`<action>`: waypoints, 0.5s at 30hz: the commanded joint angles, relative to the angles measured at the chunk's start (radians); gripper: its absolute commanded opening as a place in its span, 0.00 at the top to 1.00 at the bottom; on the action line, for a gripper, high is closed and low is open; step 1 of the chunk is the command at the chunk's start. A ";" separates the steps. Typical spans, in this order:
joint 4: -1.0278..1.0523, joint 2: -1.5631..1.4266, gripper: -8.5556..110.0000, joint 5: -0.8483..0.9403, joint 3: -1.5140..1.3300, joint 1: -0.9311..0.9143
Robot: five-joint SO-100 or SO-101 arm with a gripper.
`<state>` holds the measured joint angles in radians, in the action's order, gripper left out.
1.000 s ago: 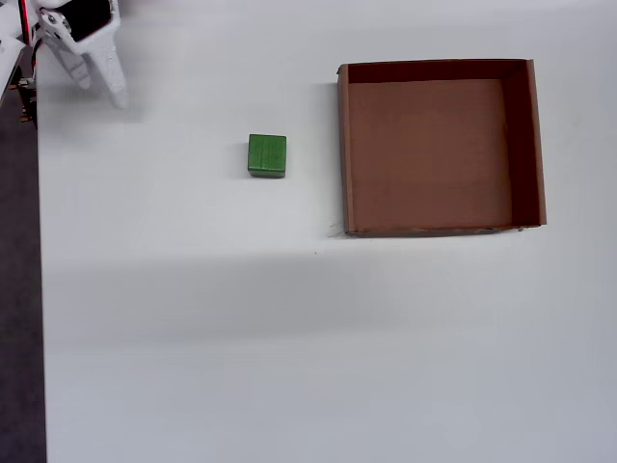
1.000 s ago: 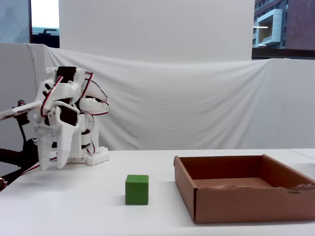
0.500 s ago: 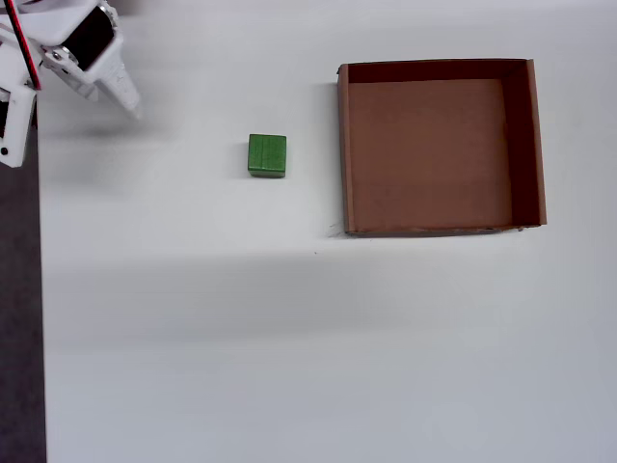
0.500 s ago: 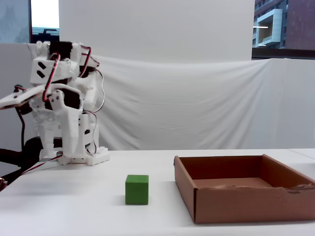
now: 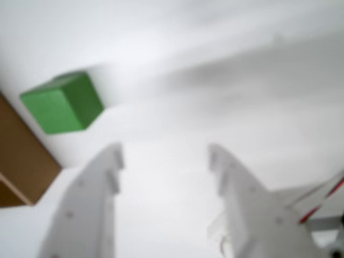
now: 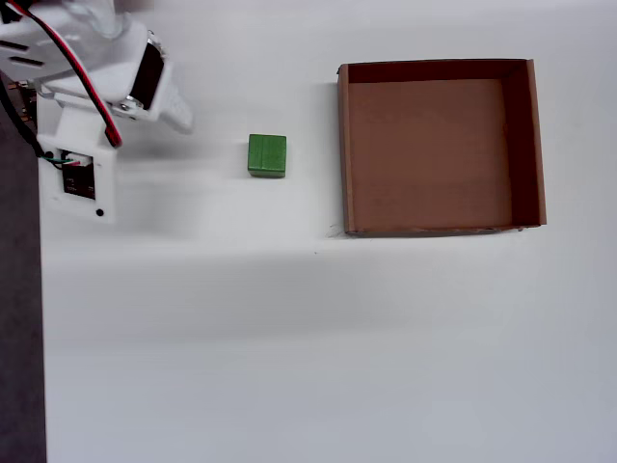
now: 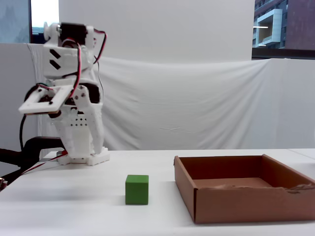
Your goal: Grasp a green cube and put it in a box.
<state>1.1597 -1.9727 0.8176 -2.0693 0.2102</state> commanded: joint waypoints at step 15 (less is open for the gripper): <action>0.014 0.281 0.75 0.005 0.284 0.141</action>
<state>1.1720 -1.6935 0.8176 -1.8607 0.3390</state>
